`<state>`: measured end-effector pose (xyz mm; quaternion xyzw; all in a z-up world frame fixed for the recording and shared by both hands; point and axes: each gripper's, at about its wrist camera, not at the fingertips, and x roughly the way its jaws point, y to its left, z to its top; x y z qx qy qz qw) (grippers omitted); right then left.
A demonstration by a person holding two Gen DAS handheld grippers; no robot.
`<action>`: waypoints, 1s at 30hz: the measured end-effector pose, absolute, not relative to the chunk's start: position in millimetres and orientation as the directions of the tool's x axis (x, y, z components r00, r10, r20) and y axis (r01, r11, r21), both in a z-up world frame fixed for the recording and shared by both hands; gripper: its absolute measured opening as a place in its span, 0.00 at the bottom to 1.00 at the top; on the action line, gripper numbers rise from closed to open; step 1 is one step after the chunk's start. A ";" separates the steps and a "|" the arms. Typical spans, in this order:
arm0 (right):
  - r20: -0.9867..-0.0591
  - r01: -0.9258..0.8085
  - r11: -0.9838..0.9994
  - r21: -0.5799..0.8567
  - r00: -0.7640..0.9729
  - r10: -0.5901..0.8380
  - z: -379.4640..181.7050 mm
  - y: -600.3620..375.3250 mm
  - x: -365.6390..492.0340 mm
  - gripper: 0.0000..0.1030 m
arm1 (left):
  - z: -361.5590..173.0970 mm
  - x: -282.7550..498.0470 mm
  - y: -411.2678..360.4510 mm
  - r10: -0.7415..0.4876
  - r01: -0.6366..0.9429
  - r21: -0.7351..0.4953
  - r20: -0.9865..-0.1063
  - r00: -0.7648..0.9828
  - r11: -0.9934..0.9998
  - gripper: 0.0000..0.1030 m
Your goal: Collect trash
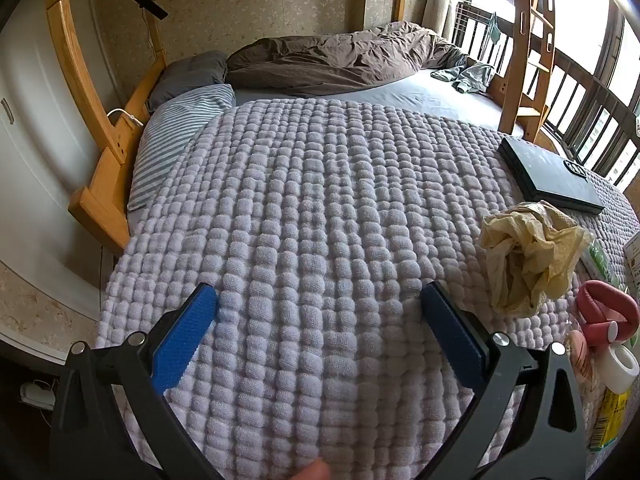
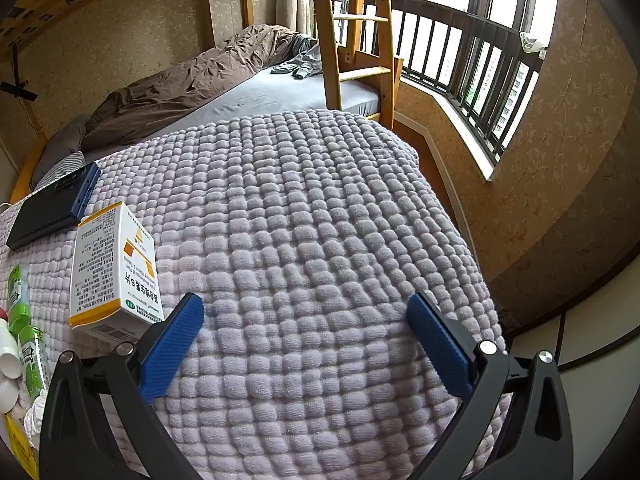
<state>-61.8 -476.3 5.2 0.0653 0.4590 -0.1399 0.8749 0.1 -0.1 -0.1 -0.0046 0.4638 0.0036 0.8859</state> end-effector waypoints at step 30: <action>-0.823 0.305 0.952 -0.012 0.538 -0.183 4.8 -476.4 -61.7 0.97 | -0.2 0.5 -0.2 0.008 -0.013 0.000 -0.821 0.570 1.000 0.99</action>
